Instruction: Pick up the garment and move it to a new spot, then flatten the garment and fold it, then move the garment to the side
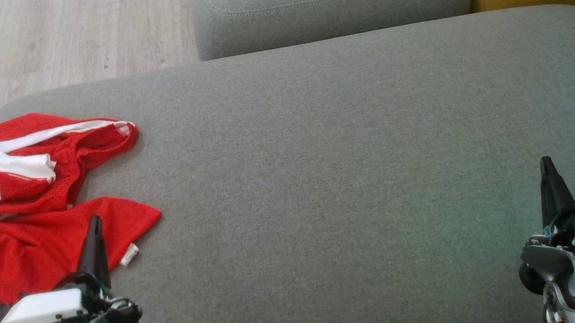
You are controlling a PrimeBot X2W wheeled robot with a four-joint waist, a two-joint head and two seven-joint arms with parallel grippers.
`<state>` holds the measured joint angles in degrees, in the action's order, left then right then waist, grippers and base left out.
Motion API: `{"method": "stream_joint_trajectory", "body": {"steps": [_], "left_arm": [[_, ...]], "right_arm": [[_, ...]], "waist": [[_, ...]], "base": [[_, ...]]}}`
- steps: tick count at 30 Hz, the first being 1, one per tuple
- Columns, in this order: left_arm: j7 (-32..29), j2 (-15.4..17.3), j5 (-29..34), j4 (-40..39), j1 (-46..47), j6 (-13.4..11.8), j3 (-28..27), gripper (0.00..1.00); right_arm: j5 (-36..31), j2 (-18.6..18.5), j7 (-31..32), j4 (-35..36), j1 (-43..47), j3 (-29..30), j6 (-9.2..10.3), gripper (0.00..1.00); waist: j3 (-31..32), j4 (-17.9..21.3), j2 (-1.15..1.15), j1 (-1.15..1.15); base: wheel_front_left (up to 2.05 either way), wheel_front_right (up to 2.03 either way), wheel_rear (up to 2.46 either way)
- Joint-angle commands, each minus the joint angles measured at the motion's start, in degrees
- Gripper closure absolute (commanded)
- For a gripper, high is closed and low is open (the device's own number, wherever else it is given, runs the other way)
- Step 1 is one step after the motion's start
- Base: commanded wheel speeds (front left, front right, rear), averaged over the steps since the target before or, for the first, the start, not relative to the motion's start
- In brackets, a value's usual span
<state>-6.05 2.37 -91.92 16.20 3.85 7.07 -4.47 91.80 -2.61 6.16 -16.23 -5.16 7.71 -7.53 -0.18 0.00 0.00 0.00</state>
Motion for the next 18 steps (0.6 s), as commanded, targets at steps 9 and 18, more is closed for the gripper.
{"method": "stream_joint_trajectory", "body": {"steps": [9,18], "left_arm": [[-0.4,0.5,-0.3,-2.2,2.3,0.4,-2.0,1.0],[-0.4,0.5,-0.3,-2.2,2.3,0.4,-2.0,1.0]], "right_arm": [[0.4,-0.3,0.3,2.2,-1.0,-1.2,0.04,1.0],[0.4,-0.3,0.3,2.2,-1.0,-1.2,0.04,1.0]], "waist": [[0.0,0.0,0.0,0.0],[0.0,0.0,0.0,0.0]], "base": [[0.0,0.0,0.0],[0.0,0.0,0.0]]}}
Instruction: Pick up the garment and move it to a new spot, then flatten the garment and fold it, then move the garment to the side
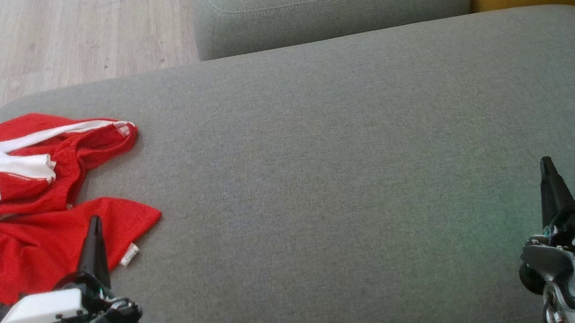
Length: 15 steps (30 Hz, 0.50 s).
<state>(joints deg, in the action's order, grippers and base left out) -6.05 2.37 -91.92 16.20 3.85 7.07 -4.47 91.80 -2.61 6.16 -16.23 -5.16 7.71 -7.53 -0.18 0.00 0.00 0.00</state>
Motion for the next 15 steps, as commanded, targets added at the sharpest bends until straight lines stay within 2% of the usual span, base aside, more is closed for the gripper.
{"method": "stream_joint_trajectory", "body": {"steps": [1,6,7,10,15], "left_arm": [[-0.4,0.5,-0.3,-2.2,2.3,0.4,-2.0,1.0],[-0.4,0.5,-0.3,-2.2,2.3,0.4,-2.0,1.0],[0.0,0.0,0.0,0.0,0.0,0.0,0.0,0.0],[0.1,-0.3,0.0,2.3,-0.9,0.0,0.1,0.0],[0.9,-0.2,-0.2,1.7,-0.8,0.0,0.4,0.0]], "right_arm": [[0.4,-0.3,0.3,2.2,-1.0,-1.2,0.04,1.0],[0.4,-0.3,0.3,2.2,-1.0,-1.2,0.04,1.0],[0.0,0.0,0.0,0.0,0.0,0.0,0.0,0.0],[0.0,0.2,0.0,-2.3,0.4,-0.1,0.0,0.0],[0.3,0.1,-0.7,-1.8,0.1,-1.1,0.0,0.0]], "waist": [[0.0,0.0,0.0,0.0],[0.0,0.0,0.0,0.0],[0.0,0.0,0.0,0.0],[0.0,0.0,0.0,0.0],[0.0,-0.1,0.0,0.0]], "base": [[0.0,0.0,0.0],[0.0,0.0,0.0],[0.0,0.0,0.0],[0.0,0.0,0.0],[0.0,0.0,0.0]]}}
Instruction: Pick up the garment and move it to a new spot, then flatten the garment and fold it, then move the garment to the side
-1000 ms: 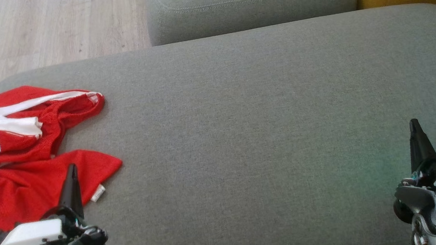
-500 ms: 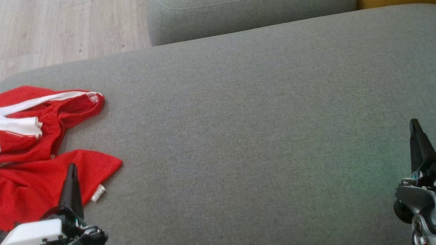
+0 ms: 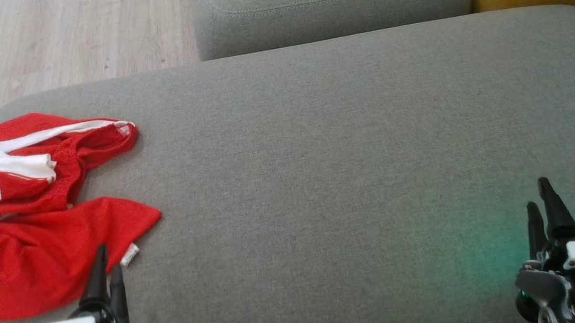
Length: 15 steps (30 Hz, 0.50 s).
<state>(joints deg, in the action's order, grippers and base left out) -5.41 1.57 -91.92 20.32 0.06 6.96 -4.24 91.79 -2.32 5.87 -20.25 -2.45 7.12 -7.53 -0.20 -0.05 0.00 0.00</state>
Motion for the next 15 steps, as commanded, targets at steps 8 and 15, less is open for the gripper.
{"method": "stream_joint_trajectory", "body": {"steps": [8,15], "left_arm": [[1.6,0.6,-0.9,-3.5,3.1,0.1,0.4,0.0],[2.8,0.7,0.1,-4.9,3.5,0.1,0.9,0.0]], "right_arm": [[0.8,-0.2,-1.7,3.1,-3.4,-2.4,0.0,0.0],[1.4,-0.2,-2.1,4.4,-3.9,-4.1,0.01,0.0]], "waist": [[0.0,-0.1,0.0,0.0],[0.0,-0.2,0.0,0.0]], "base": [[0.0,0.0,0.0],[0.0,0.0,0.0]]}}
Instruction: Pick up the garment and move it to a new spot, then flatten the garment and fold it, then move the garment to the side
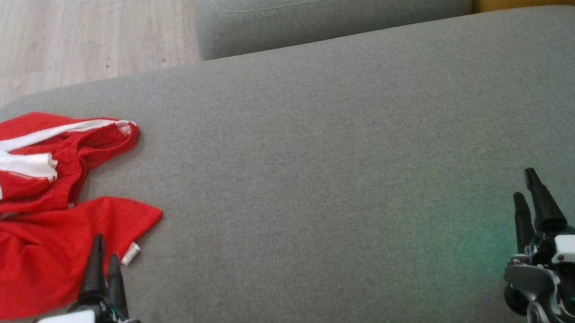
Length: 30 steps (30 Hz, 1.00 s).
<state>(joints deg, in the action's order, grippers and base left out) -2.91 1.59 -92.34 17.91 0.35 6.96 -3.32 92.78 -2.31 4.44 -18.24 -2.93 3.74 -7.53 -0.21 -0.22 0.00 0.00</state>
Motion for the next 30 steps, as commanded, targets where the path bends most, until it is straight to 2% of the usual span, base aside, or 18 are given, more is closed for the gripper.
{"method": "stream_joint_trajectory", "body": {"steps": [1,10,16,30], "left_arm": [[0.5,0.6,0.7,-2.8,3.2,0.1,0.0,0.0],[1.8,0.7,1.6,-4.1,3.5,0.2,0.1,0.0],[2.8,0.7,4.7,-5.2,3.7,0.2,0.0,0.0],[5.3,0.8,23.3,-7.9,3.6,0.2,0.9,0.0]], "right_arm": [[0.5,-0.2,-0.7,2.6,-3.5,-0.9,0.01,0.0],[-0.9,-0.2,-1.4,4.1,-4.1,-3.1,0.01,0.0],[-2.9,-0.8,-2.7,5.2,-4.7,-5.3,0.01,0.0],[-11.0,-3.6,-6.8,5.6,-7.1,-12.1,0.02,0.0]], "waist": [[0.0,0.0,0.0,0.0],[0.0,-0.2,0.0,0.0],[0.1,-0.2,0.0,0.0],[0.2,-0.5,0.0,0.0]], "base": [[0.0,0.0,0.0],[0.0,0.0,0.0],[0.0,0.0,0.0],[0.0,0.0,0.0]]}}
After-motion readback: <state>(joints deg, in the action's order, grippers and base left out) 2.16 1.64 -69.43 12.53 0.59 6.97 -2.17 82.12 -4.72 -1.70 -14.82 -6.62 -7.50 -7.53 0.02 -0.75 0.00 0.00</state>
